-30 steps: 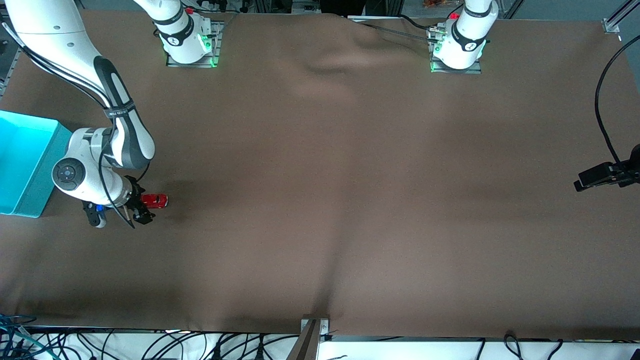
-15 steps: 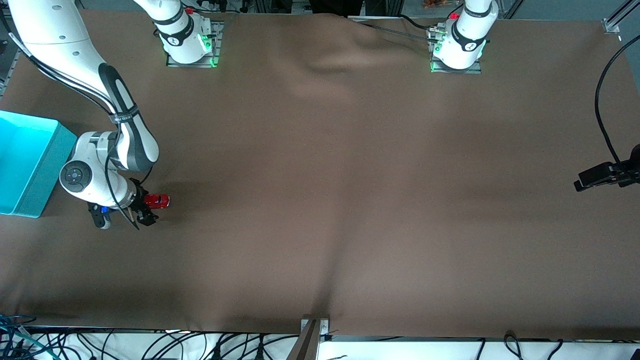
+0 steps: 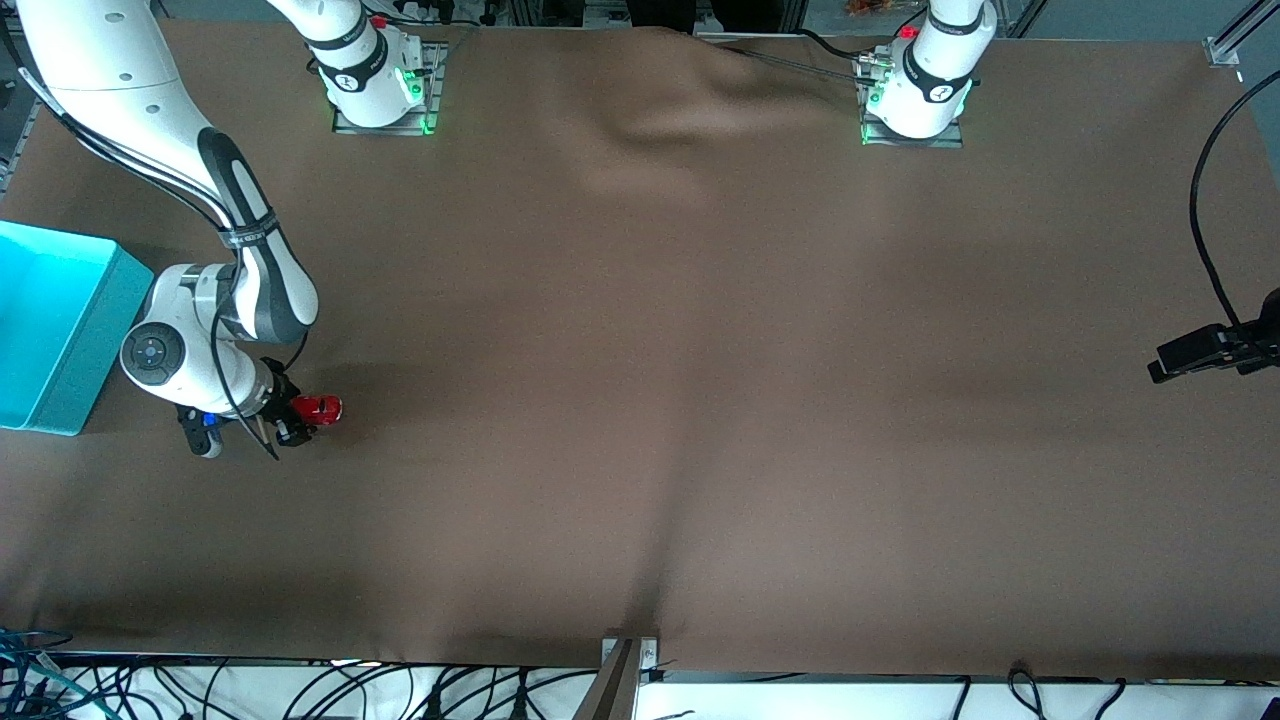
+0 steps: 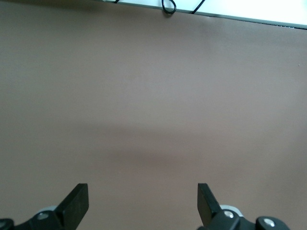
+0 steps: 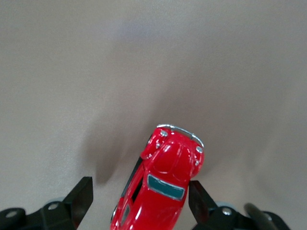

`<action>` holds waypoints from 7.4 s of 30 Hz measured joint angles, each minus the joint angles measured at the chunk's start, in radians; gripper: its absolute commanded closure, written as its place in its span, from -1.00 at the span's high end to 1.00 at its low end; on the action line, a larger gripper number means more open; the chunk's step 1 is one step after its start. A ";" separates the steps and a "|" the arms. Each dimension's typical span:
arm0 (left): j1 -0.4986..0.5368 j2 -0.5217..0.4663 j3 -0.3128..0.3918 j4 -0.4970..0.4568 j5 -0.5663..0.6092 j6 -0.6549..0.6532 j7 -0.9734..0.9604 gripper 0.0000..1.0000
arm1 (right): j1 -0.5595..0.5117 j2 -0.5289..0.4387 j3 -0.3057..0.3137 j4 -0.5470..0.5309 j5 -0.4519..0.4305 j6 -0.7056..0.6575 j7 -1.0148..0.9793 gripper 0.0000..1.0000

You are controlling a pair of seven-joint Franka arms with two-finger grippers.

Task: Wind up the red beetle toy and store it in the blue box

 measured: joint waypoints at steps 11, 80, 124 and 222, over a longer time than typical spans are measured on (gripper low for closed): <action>0.000 0.000 0.000 0.000 0.000 0.000 0.000 1.00 | 0.000 0.001 -0.001 0.000 0.000 0.022 0.046 -1.00; 0.000 0.000 0.000 0.000 0.000 0.000 0.000 1.00 | -0.001 -0.162 0.025 0.076 -0.078 -0.421 -0.667 -1.00; -0.002 0.000 0.000 0.000 0.000 0.000 0.000 1.00 | -0.250 -0.162 -0.148 0.128 -0.112 -0.428 -1.437 -1.00; 0.053 0.004 0.014 0.033 0.000 0.001 0.039 1.00 | -0.722 0.192 -0.040 0.393 -0.109 -0.288 -1.976 0.75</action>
